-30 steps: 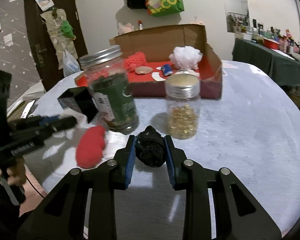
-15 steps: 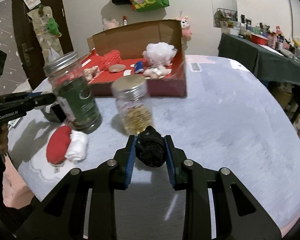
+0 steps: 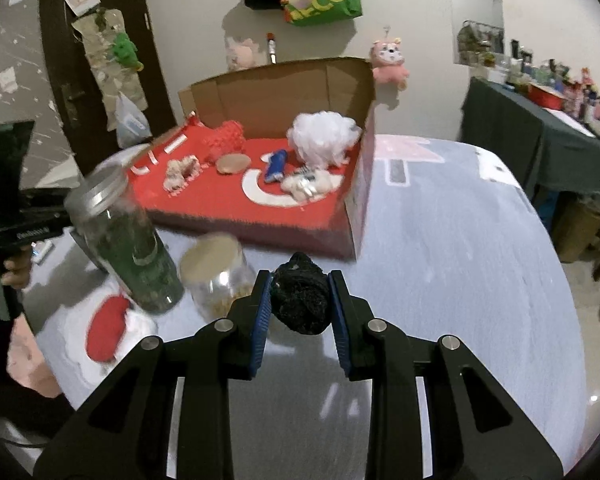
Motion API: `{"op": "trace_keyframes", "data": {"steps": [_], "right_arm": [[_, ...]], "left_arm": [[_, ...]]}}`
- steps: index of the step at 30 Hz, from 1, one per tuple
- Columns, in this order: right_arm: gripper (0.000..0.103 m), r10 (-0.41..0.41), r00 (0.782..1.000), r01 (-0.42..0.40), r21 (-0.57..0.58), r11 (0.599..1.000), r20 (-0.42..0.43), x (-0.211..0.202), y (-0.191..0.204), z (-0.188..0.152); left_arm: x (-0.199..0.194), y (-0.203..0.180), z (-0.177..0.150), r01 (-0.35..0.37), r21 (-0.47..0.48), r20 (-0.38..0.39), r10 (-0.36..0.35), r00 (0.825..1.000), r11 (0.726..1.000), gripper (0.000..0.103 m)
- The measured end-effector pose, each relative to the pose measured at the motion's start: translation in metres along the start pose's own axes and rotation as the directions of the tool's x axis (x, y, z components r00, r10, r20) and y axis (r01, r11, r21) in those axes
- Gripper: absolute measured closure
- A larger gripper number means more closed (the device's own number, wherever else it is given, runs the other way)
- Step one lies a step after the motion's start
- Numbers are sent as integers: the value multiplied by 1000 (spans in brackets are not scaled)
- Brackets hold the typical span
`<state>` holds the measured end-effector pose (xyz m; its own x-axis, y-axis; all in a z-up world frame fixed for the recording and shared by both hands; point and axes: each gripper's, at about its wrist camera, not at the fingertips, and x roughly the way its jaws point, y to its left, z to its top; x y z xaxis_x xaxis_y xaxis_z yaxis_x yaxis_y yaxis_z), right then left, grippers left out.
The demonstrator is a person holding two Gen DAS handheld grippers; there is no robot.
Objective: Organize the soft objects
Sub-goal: 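Carry the black scrunchie and white tissue over the cardboard box with both tools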
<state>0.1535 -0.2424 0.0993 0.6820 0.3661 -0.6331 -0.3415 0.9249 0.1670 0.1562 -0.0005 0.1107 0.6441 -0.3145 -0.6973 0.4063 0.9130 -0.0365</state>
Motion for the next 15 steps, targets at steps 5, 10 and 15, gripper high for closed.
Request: {"op": "trace_keyframes", "data": {"steps": [5,10,15], "right_arm": [[76,89,996,-89,-3,996,-23,12,-5,35],[76,164,983,-167,-31,986,-81,39,8,71],[76,204,965,-217,-60,974,-167,84,27,106]], "left_arm": [[10,11,23,36,10,-18,-36,999,999,88],[31,21,47,83,9,-64,-82,995,997,88],[61,32,69,102,-24,-146,-104,984,995,88]]}}
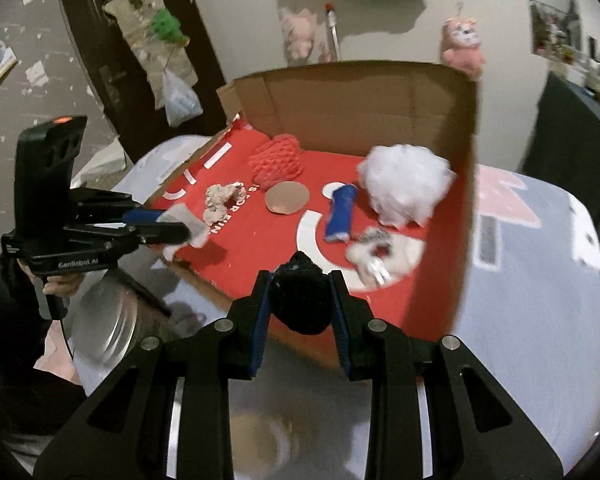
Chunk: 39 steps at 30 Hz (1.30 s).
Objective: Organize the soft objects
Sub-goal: 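Carry the black scrunchie and white tissue over the cardboard box with both tools, then open both tools to drop the scrunchie and tissue into the box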
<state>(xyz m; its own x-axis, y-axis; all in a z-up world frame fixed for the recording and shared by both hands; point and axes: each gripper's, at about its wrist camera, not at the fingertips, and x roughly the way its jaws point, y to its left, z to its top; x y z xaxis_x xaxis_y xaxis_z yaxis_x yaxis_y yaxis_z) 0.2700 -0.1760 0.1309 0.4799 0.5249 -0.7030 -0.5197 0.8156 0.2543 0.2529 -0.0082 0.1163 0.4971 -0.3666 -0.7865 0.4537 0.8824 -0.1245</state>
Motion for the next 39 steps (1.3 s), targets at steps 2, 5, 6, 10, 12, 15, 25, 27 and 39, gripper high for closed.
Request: {"op": "trace_keyframes", "data": {"steps": [2,5,6,10,12,15,25,27,39], "right_arm": [[76,21,999,-21,-1,1000,-44,19,1,15],[76,43,992,-42,9,999,-116,47,1,34],[76,38,990,-36,15,999,-139,57,0,40],[76,68,972,-60,44,997,-225,91,-3,53],[76,69,965,-57,52,997,-254,104,-4,56],[76,71,952,-56,57,997,-298,120,-5,62],[76,62,930,-45,55,997,-363,145,-7,66],[76,51,930,-38,43,998,-363,146,-4,68],[74,20,932,-10,30,1000,-362,145,-2,66]], "left_arm": [[11,5,7,6,-10,-35,-6,999,1000,88],[25,12,15,14,-26,-73,-16,997,1000,88],[31,15,17,11,-31,-91,-14,996,999,88],[46,26,25,6,-53,-129,-13,992,999,88],[53,31,29,8,-64,-146,-17,989,998,88],[63,36,31,2,-65,-173,-14,985,998,88],[77,48,32,-18,-84,-210,0,978,996,88],[77,50,32,-23,-83,-213,4,977,996,88],[83,52,34,-37,-99,-234,13,972,994,78]]}}
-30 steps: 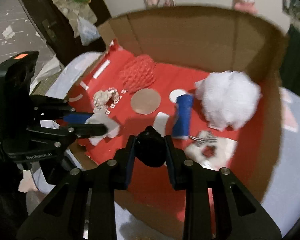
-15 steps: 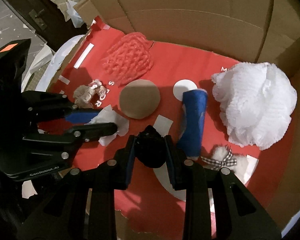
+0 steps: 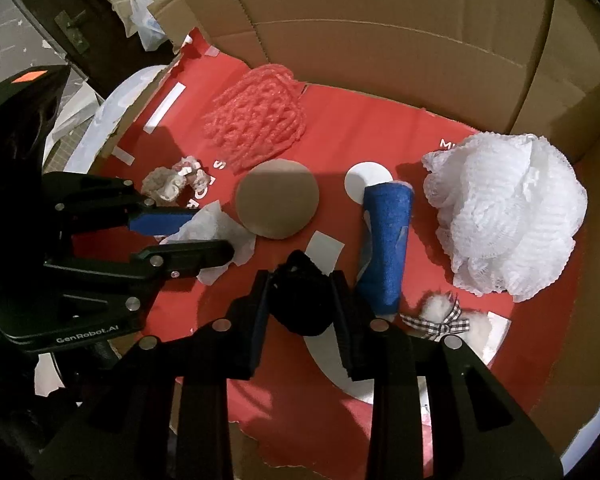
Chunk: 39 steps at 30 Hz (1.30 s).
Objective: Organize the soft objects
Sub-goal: 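Open both tools to drop the scrunchie and tissue into the box, then move both tools back from the box toward the socks on the table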
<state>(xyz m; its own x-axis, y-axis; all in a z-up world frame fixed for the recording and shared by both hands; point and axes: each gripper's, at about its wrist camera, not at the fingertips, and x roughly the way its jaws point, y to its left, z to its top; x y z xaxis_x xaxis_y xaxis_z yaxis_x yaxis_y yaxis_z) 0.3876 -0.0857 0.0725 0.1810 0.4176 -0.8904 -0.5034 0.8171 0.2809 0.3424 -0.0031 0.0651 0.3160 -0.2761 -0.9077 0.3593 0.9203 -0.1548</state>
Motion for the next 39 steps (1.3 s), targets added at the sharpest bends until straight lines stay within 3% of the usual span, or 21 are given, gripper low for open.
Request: {"op": "trace_keyframes", "data": {"steps": [4,9,10,12,16,26,32,36,39], "right_arm": [[74,-3,1000,3,3,1000,2,1,0,1],[71,-15,1000,15,0,1000,3,-1,0,-1],[67,-22,1000,22,-2,1000,6,-1,1,-1],[36,-35,999,35,-8,999,14,-2,2,-2],[36,-69,997,69,-18,997,47,-9,3,-4],[36,-115,986,114,17,993,123,-52,5,-20],[28,-150,963,150,17,989,226,-103,26,-45],[25,-176,939,178,21,984,296,-134,43,-64],[22,-197,916,203,20,979,349,-157,58,-82]], "left_arm": [[1,1,0,1,-7,-2,-1,1000,1000,77],[-1,0,0,-7,-5,8,7,1000,1000,68],[-1,-1,0,-10,-4,10,10,1000,1000,67],[-3,-2,-1,-15,-6,14,15,1000,1000,62],[-10,1,-1,-22,-21,31,23,999,1000,60],[-60,-3,-16,-19,-75,143,30,989,997,31],[-107,-22,-41,-21,-73,266,39,963,997,16],[-144,-36,-63,-18,-71,377,44,925,997,5],[-161,-47,-77,-16,-73,435,46,899,997,4]]}}
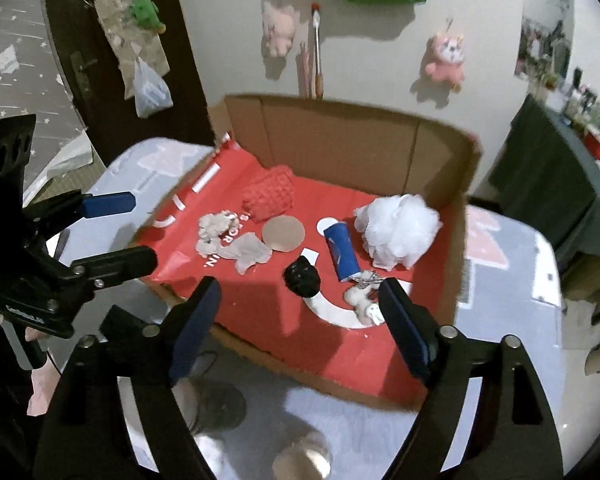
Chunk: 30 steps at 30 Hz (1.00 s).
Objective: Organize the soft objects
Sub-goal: 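Move both tools back from the box toward the socks on the table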
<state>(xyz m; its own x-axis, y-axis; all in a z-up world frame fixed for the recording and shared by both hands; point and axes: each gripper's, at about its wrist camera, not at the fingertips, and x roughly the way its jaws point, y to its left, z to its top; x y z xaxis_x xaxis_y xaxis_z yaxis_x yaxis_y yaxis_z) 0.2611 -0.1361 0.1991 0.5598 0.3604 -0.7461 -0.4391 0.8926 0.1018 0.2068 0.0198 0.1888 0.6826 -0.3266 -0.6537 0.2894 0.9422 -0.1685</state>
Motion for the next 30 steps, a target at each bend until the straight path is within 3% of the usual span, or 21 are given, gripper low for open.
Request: {"op": "trace_keyframes", "data": {"steps": [5,9,15,23,30], "right_arm": [[21,-49,994,51,-9,999,101,-45,13,-22],[15,-58,985,57,13,998,164,-72,20,-45],[15,-96,963,92,26,995,251,-101,35,-85],[14,-211,928,206,47,977,308,-106,55,-138],[14,-255,918,244,74,967,305,-86,64,-178]], "left_arm": [[-36,-14,-18,-15,12,97,14,995,1000,0],[-60,-28,-41,-38,16,165,35,986,999,0],[-78,-46,-76,-80,43,230,68,971,996,0],[-82,-57,-120,-90,8,252,85,964,996,0],[-63,-60,-160,-125,-22,221,127,967,992,0]]}}
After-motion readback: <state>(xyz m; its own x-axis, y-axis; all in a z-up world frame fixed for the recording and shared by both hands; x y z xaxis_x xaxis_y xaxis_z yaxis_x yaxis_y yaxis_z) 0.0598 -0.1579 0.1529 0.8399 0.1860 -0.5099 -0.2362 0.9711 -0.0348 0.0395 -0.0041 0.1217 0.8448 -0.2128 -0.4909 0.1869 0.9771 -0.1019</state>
